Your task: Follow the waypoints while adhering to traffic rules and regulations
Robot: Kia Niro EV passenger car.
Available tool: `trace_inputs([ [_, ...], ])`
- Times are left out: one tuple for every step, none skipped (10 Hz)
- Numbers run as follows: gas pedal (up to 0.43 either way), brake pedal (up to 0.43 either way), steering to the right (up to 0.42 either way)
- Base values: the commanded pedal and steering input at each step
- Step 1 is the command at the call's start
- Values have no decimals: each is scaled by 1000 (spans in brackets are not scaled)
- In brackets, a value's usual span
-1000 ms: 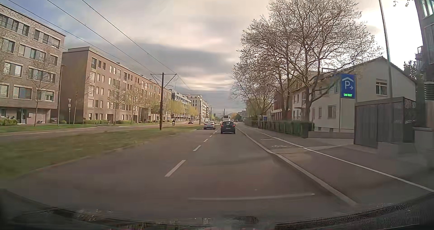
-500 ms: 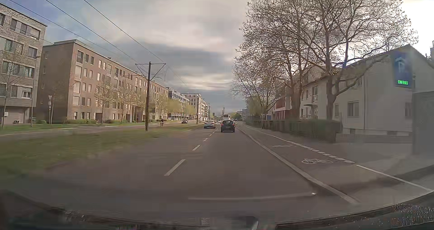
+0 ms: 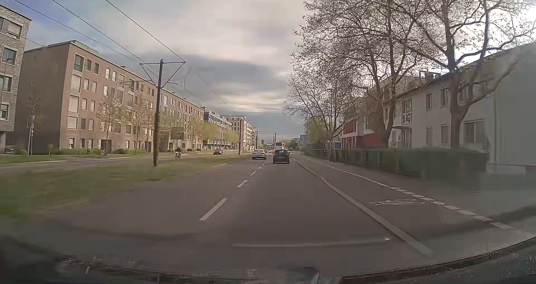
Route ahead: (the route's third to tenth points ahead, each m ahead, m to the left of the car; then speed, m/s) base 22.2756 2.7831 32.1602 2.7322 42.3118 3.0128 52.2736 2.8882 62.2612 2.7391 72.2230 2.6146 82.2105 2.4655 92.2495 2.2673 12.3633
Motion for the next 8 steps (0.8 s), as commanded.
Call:
trace_inputs([
  [67, 0, 4],
  [67, 0, 5],
  [67, 0, 5],
  [67, 0, 5],
  [67, 0, 4],
  [67, 0, 4],
  [67, 0, 4],
  [67, 0, 4],
])
